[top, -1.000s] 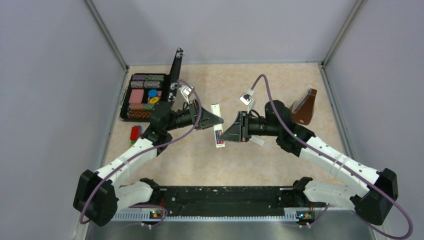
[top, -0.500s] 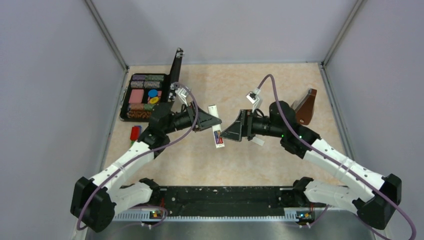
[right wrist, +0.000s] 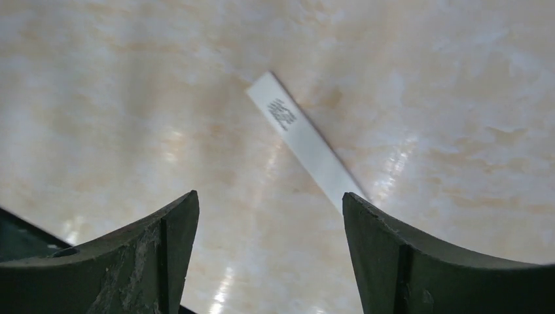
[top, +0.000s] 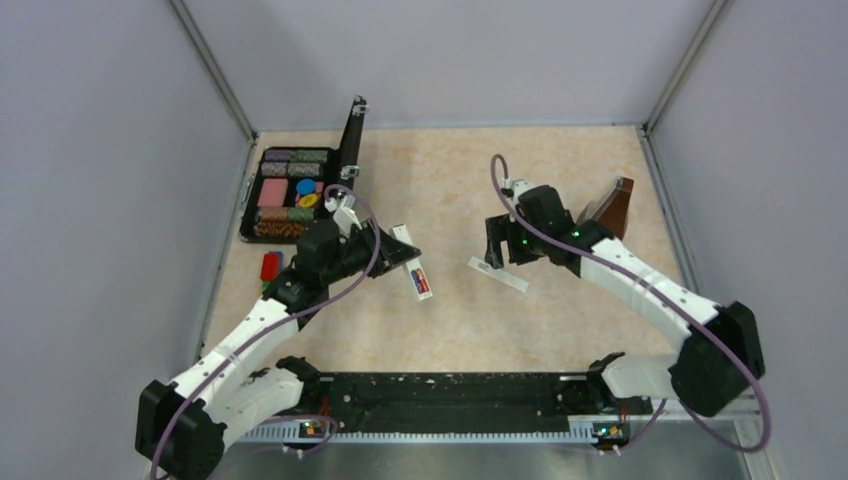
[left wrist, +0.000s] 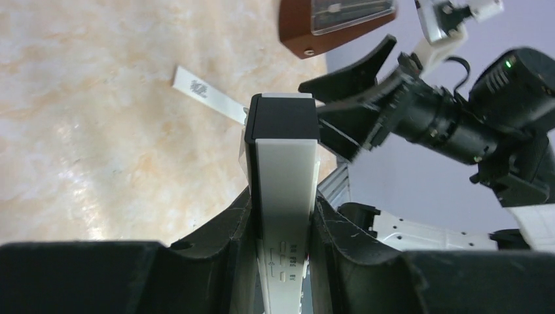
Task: Load the batteries into the remote control
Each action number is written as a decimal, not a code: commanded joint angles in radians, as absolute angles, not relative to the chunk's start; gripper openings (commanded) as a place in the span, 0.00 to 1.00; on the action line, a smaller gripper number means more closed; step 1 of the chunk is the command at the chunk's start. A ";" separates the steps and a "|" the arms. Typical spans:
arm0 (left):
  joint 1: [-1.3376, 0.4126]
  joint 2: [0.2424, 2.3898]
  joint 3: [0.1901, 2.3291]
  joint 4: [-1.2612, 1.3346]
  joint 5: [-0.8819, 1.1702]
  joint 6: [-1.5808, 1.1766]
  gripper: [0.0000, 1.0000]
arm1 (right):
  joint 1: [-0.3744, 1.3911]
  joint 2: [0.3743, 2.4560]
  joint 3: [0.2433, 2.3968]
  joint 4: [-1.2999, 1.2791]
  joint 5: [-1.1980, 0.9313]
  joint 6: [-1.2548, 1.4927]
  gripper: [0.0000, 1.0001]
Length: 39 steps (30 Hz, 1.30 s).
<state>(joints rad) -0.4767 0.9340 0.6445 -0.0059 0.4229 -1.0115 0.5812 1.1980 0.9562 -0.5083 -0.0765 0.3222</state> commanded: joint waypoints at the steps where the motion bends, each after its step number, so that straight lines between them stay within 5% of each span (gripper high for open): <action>1: -0.472 0.905 0.597 -0.009 0.379 -1.007 0.00 | 0.551 1.388 1.059 -0.602 0.042 0.066 0.78; 17: -0.479 0.892 0.455 0.193 0.332 -1.078 0.00 | 0.562 1.696 1.143 -0.534 -0.027 0.074 0.76; 25: -0.562 0.955 0.378 0.350 0.135 -1.158 0.00 | 0.616 1.754 1.159 -0.518 -0.042 0.005 0.76; 31: -0.770 1.081 0.273 0.595 -0.200 -1.310 0.00 | 0.622 1.804 1.172 -0.515 -0.003 0.007 0.74; 39: -0.908 1.343 0.275 0.870 -0.426 -1.315 0.00 | 0.622 1.625 1.124 -0.490 -0.064 0.192 0.74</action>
